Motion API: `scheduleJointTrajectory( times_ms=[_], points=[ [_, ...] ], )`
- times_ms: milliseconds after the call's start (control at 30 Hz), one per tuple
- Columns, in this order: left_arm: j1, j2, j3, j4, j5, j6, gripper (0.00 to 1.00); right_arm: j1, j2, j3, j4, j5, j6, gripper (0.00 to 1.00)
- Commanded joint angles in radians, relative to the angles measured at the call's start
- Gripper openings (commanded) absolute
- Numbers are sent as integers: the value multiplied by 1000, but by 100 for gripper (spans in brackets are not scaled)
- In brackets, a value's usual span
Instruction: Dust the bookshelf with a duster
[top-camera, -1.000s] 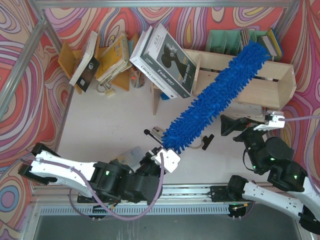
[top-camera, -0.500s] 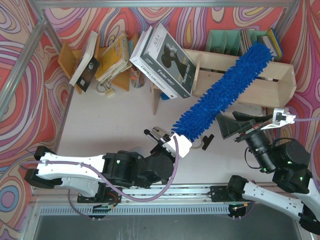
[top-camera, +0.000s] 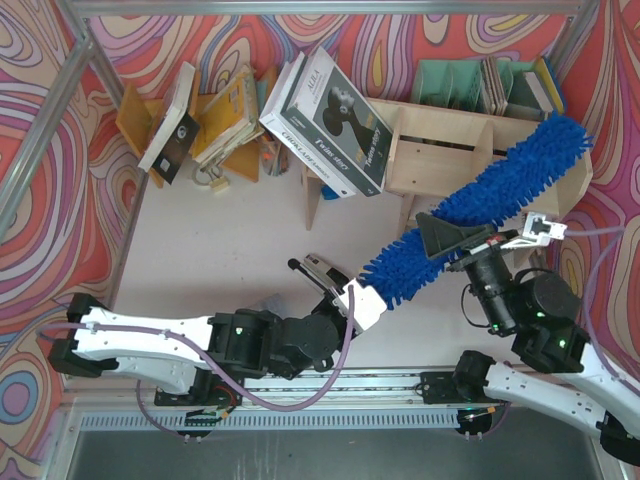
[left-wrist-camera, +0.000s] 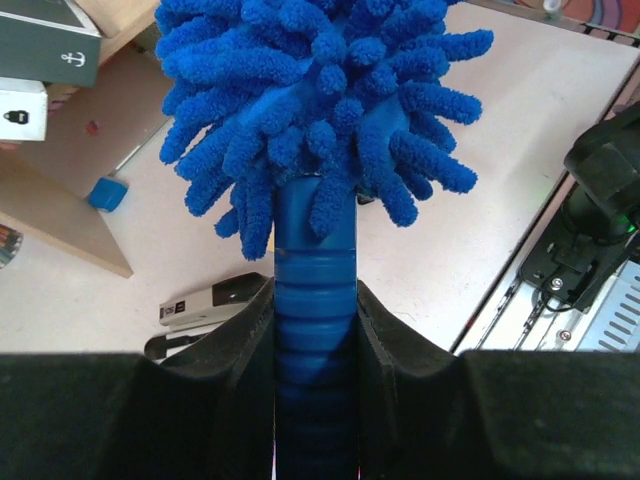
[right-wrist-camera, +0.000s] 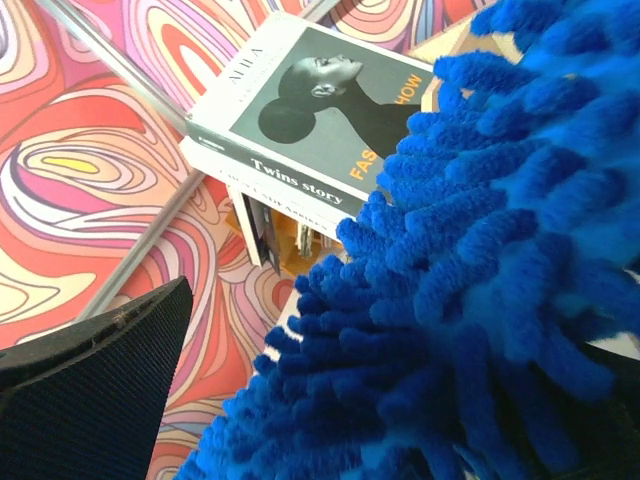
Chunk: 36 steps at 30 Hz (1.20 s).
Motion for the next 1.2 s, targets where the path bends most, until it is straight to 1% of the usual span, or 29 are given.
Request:
scheduleJointTrajectory(
  times_ms=[0,33,100,233,300,367,433,567,700,733,767,800,900,1033,1167],
  points=[
    [2,-39,-44,122,50,28,0,-3,53,8,57,58,53,94],
    [2,-37,-46,115,34,27,0,-2,60,11,46,73,67,91],
    [2,-38,-55,100,14,27,0,-1,70,14,15,129,117,80],
    [2,-51,-78,89,-18,16,1,-1,59,0,-33,219,214,50],
    [2,-62,-93,91,-35,10,5,-2,49,-10,-66,262,274,38],
    [2,-72,-107,93,-57,6,12,-2,39,-20,-102,298,333,27],
    [2,-80,-117,93,-77,0,21,-1,29,-28,-142,326,395,20],
    [2,-92,-126,74,-136,-17,37,-1,6,-44,-223,357,503,16],
    [2,-124,-140,62,-190,-33,45,-2,-10,-52,-343,383,651,14],
    [2,-138,-144,60,-216,-39,61,-1,-14,-54,-373,388,693,13],
    [2,-151,-149,56,-229,-41,91,-2,-19,-55,-408,391,731,13],
    [1,-163,-154,52,-240,-46,97,-1,-22,-55,-440,394,776,13],
    [3,-205,-170,16,-263,-59,98,-1,-18,-46,-548,409,878,11],
    [2,-261,-180,-54,-366,-122,98,-1,5,-53,-698,423,1055,11],
    [2,-352,-219,-80,-426,-172,98,-1,9,-99,-779,423,1198,12]
  ],
)
